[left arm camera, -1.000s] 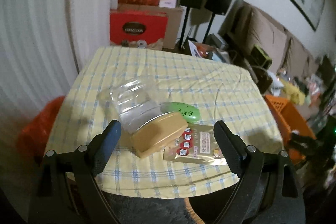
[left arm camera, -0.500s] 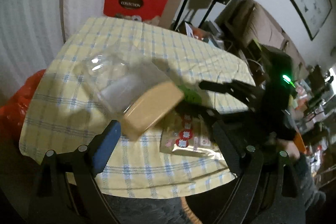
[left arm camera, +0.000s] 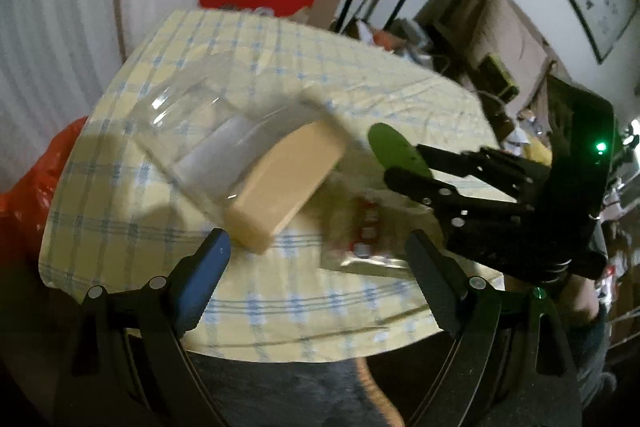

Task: Organize objects

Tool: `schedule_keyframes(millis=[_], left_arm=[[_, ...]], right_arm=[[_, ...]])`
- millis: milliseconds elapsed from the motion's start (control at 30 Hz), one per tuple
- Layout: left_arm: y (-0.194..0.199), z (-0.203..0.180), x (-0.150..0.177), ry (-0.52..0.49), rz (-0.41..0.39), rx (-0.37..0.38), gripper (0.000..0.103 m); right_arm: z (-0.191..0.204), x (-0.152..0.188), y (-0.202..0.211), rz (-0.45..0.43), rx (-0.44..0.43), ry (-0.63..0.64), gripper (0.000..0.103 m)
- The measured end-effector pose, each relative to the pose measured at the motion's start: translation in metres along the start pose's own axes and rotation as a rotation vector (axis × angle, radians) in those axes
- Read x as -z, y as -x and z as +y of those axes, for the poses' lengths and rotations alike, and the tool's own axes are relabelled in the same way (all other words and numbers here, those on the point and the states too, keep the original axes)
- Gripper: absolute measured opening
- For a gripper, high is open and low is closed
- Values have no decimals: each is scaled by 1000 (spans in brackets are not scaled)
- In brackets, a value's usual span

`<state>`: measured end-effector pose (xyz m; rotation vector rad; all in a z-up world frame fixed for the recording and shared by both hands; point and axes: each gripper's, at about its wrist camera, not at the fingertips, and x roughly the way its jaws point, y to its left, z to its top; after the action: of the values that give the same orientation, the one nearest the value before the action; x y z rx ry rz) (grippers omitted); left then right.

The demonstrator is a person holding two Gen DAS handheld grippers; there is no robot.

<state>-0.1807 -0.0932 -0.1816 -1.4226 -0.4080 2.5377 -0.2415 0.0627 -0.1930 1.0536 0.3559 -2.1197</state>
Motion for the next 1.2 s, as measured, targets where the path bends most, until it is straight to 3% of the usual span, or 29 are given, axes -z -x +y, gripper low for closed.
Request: schedule_keyframes(millis=[133, 267, 367, 433, 533, 600, 700, 900, 1200], left_arm=[[-8, -34, 6, -109, 23, 29, 89], [-36, -74, 14, -205, 41, -51, 89], [-51, -92, 18, -238, 13, -175, 89], [-55, -100, 20, -258, -26, -235, 91], [-58, -106, 20, -245, -60, -228, 97], [-65, -103, 16, -206, -34, -194, 97], [-74, -103, 12, -210, -21, -269, 97], [-91, -115, 16, -245, 21, -243, 97], [-108, -116, 22, -236, 46, -293, 101]], right_arm=[[-17, 15, 48, -69, 43, -155, 44], [-31, 46, 99, -82, 184, -280, 44], [-34, 70, 123, -97, 220, -313, 44], [-35, 85, 132, -120, 199, -358, 45], [-35, 102, 139, -151, 168, -409, 44], [-33, 107, 138, -153, 156, -414, 45], [-32, 111, 148, -176, 148, -412, 44], [-40, 120, 160, -212, 76, -454, 45], [-48, 141, 155, -204, 54, -490, 44]])
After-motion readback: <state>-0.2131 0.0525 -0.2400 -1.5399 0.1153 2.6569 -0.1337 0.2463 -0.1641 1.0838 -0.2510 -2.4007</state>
